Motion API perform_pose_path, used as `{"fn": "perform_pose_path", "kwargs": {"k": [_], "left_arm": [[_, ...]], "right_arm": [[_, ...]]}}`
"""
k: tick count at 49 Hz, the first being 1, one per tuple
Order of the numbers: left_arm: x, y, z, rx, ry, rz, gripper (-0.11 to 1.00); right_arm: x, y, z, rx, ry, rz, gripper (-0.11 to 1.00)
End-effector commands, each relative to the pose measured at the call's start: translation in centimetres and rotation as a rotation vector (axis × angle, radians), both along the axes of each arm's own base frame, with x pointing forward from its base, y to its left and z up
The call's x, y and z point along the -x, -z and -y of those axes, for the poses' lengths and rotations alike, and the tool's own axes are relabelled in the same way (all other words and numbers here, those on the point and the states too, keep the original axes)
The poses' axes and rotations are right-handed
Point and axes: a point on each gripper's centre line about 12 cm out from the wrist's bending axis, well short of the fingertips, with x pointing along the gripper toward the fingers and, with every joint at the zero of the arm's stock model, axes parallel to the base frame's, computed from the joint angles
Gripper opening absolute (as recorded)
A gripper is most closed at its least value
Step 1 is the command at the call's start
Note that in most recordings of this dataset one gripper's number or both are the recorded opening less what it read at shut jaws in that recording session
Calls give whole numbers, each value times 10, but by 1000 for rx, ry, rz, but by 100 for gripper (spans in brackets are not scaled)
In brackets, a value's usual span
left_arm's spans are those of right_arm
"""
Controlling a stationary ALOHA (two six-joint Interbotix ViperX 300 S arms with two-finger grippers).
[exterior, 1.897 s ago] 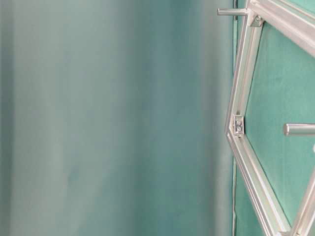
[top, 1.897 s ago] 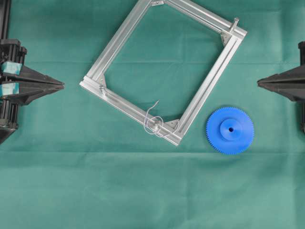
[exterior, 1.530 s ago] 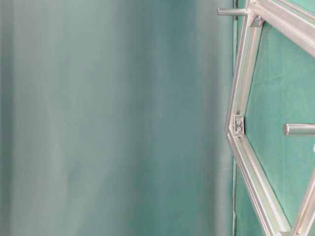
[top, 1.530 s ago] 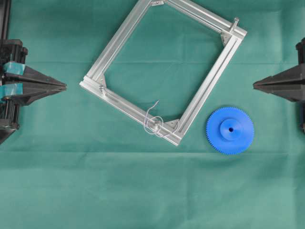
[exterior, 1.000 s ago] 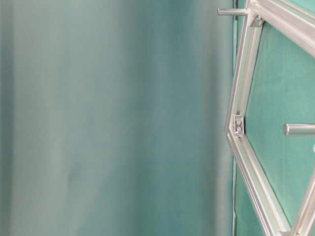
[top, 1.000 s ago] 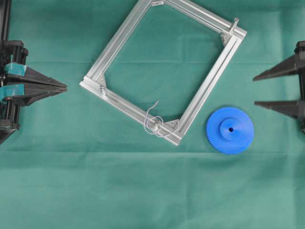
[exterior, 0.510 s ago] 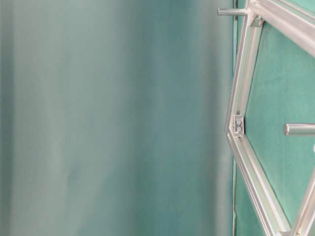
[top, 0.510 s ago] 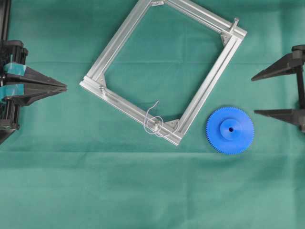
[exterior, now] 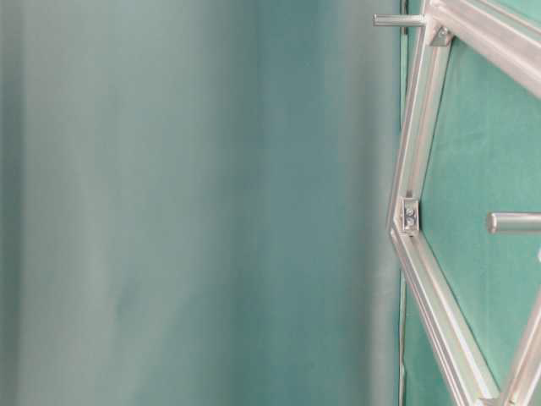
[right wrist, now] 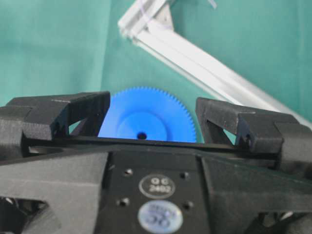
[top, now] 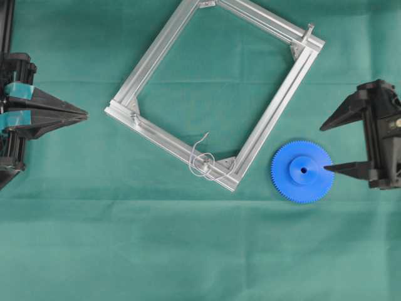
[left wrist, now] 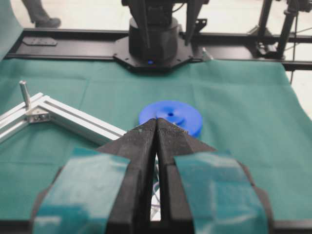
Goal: Find the location of the shaft and insert the gear.
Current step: 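Lower the right gripper and close it on the blue gear hub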
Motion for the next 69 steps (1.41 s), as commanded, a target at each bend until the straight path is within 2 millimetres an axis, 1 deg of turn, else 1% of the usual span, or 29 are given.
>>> {"fn": "perform_pose_path", "kwargs": {"k": [1,17,31,38,44,54,69], "left_arm": [[-2,-11,0,2,-2,26,2],[-2,-11,0,0,-2,26,2],[-2,-10,0,0,-2,23,2],[-2,-10,0,0,0,23,2],[-2,-10,0,3,-2,23,2],[-2,-10,0,3,-2,23,2],[-2,-10,0,2,-2,21,2]], "right_arm": [[-7,-7,-2,-2,-5,-8,93],[-22,21,-4,3,1,-175,93],[-32,55,-10,18,-13,-322,93],[-36,69,-11,23,-15,-366,93],[-37,78,-11,27,-15,-386,93],[-40,87,-11,25,-16,-360,93],[-37,105,-11,28,-15,-389,93]]}}
